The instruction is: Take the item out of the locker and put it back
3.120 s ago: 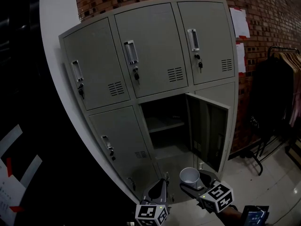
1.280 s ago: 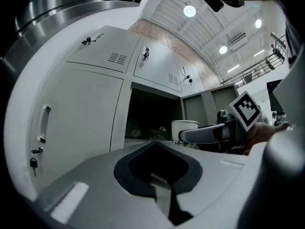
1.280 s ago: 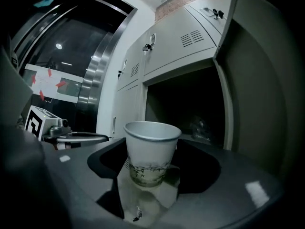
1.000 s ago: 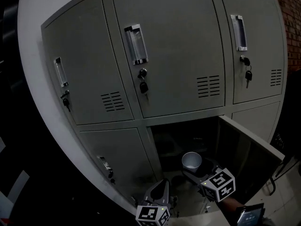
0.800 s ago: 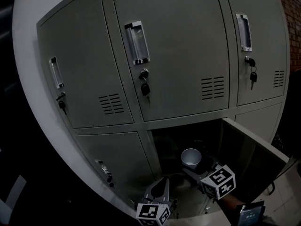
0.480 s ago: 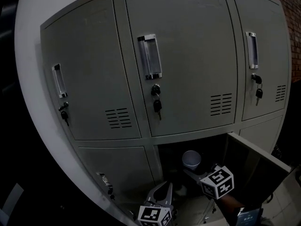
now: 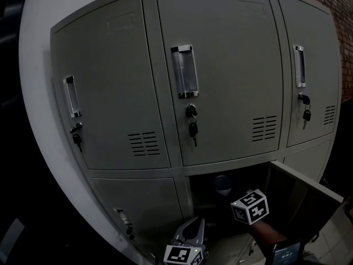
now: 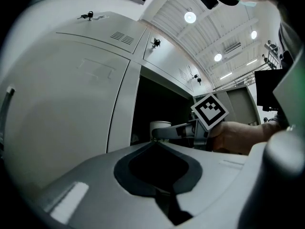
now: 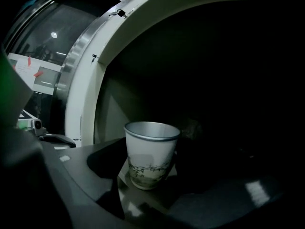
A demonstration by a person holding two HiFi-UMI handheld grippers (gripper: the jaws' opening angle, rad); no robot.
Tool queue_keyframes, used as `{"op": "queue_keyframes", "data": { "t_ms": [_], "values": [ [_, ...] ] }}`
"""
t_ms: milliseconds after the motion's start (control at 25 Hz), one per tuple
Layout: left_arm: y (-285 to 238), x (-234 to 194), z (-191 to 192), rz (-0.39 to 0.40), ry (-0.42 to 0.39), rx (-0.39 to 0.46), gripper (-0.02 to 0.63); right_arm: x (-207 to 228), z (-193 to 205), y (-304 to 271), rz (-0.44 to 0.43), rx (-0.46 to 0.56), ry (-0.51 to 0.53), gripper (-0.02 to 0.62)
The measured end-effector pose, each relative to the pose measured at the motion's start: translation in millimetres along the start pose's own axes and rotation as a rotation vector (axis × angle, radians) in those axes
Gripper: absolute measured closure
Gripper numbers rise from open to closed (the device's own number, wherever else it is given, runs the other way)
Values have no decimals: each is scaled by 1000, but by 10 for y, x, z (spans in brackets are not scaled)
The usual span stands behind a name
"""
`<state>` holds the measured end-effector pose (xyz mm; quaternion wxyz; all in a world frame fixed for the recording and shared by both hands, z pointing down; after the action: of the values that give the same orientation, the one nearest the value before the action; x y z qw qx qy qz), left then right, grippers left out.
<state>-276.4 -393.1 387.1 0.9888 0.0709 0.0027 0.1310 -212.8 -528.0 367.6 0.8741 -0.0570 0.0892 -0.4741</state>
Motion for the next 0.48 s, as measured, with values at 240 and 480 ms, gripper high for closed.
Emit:
{"op": "queue_keyframes", "data": {
  "t_ms": [240,480],
  "values": [
    [-1,-21,12,4,-2,11,611,23,14,-60,27,-29,8,281],
    [7,-55,38,6,5,11,611,48,12,-93,48,-45,5,275]
  ]
}}
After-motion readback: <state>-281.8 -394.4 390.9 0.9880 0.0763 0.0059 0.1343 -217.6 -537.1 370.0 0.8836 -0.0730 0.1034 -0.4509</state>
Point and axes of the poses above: the fingertips, and each gripper's own axes: y backward along the fingers, x to its right, z out of its underside, the point moved 3 cm from there along y, backward along the fingers, and after that the axes turned 4 degrees about -x, right-handed, at the moved point
